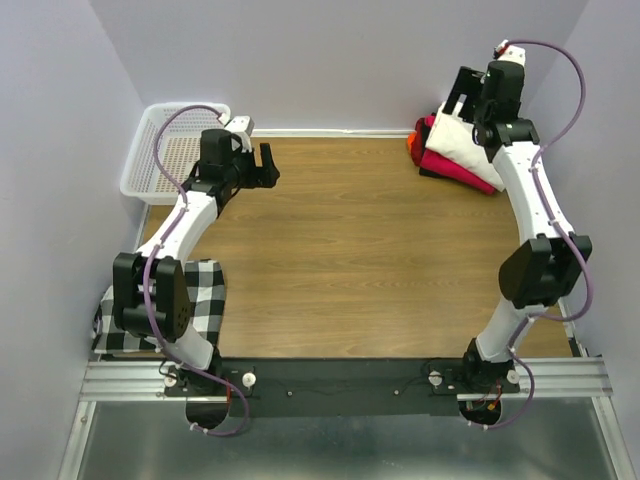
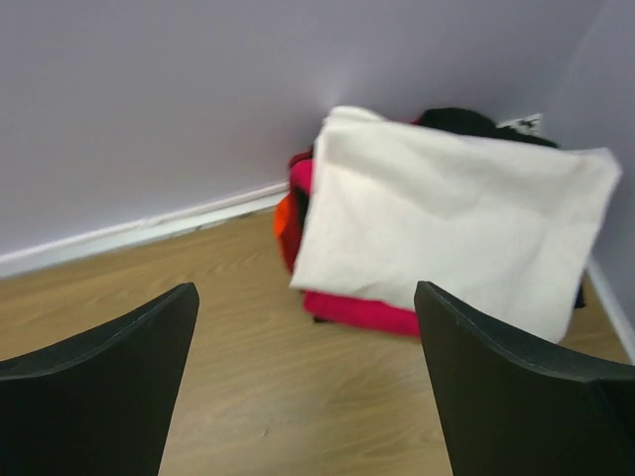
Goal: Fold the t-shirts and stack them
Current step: Put the neatly folded tshirt into the corner of the board with the right arm
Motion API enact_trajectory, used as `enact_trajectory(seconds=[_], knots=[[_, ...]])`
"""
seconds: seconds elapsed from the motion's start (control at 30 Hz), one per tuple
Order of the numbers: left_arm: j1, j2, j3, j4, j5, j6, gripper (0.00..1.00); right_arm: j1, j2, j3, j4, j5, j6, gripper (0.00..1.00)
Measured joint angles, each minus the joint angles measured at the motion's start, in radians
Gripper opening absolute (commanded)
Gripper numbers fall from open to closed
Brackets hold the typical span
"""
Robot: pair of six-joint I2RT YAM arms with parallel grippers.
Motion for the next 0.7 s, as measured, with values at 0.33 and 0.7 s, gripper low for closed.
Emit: enact_trajectory(seconds=[0.33, 0.7], knots=[[-0.032, -0.193, -0.099, 0.084, -0.090, 0.032, 0.96, 0.149, -0.216, -0.446, 0.000, -0.207, 0.056, 1.00], [-0.050, -0.315, -0.225, 0.145, -0.165, 0.061, 0.96, 0.314, -0.349, -0.832, -0.017, -0.201, 0.127, 1.00]])
